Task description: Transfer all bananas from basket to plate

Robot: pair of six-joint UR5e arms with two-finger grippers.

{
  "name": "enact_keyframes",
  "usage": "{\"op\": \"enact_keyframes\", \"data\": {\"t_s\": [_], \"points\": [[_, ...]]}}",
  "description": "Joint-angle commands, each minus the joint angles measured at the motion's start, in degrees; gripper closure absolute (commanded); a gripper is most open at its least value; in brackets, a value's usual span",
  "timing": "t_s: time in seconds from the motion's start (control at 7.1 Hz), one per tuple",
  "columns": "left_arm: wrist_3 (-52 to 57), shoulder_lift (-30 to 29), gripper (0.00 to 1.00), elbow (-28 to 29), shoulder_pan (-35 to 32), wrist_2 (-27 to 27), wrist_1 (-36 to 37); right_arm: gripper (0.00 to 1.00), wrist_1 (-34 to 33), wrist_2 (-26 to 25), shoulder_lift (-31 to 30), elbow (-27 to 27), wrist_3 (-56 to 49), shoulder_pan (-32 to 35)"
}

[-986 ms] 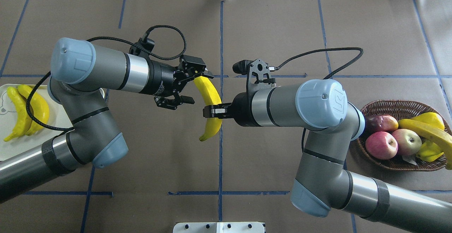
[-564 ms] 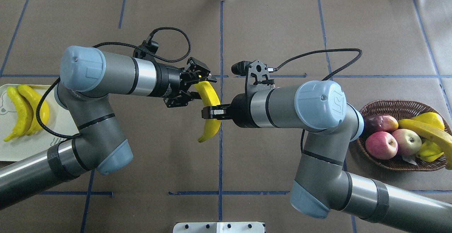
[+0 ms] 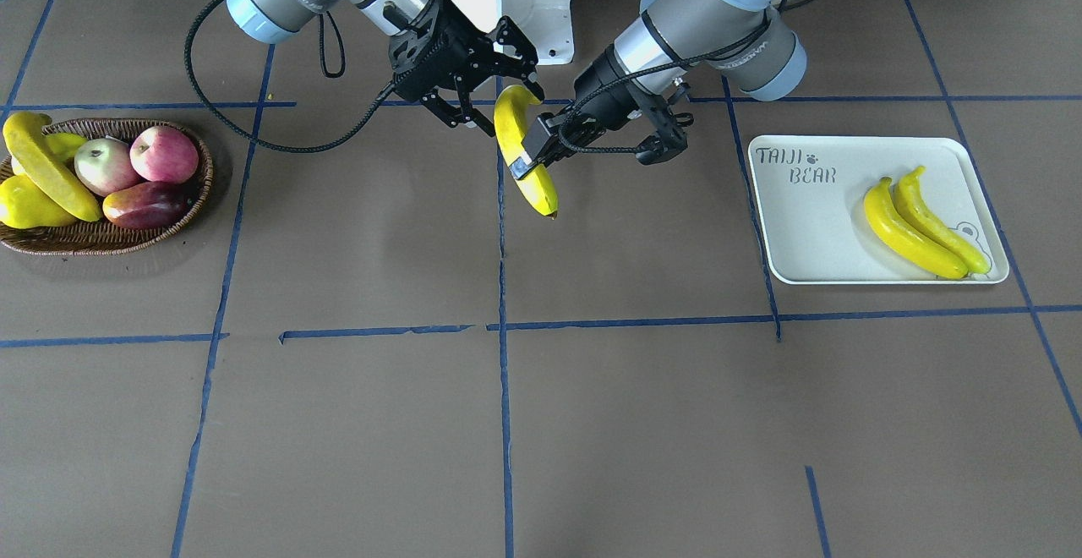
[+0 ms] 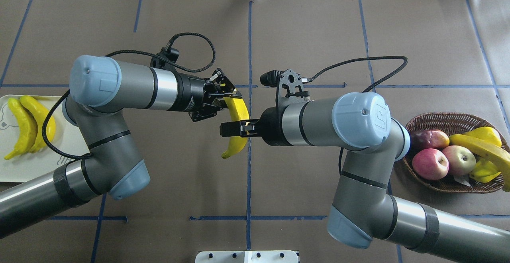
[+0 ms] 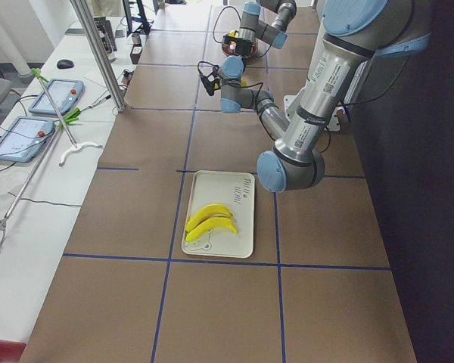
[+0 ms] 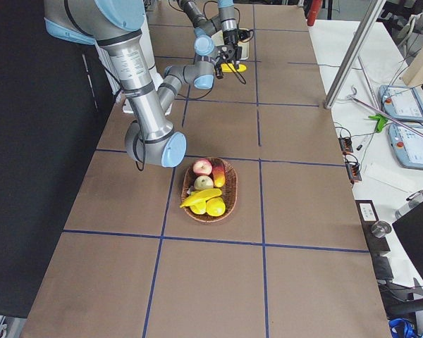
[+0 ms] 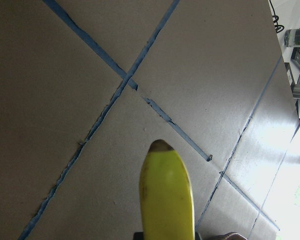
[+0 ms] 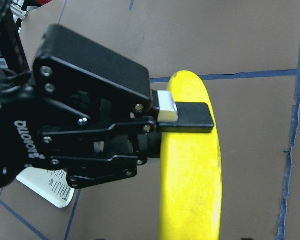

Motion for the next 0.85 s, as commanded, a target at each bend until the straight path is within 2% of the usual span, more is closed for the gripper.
{"op": "enact_keyframes", "data": {"t_s": [0.0,0.42,0.7], "points": [[0.12,0.51,0.99,0.14,-0.33,0.09,-0.08,0.00,-0.60,0.94,-0.26,0.90,-0.02,0.31],[0.92,4.28,0.99,-0.03,-0.94,0.18,-0.08,0.00,-0.96,9.01,-3.33,1.52,-0.02,4.69],[1.18,8.40,0.99,-0.99,-4.18,-0.34,1.13,0.00,-2.52,15.24,-7.10,2.05,-0.37,10.21]]}}
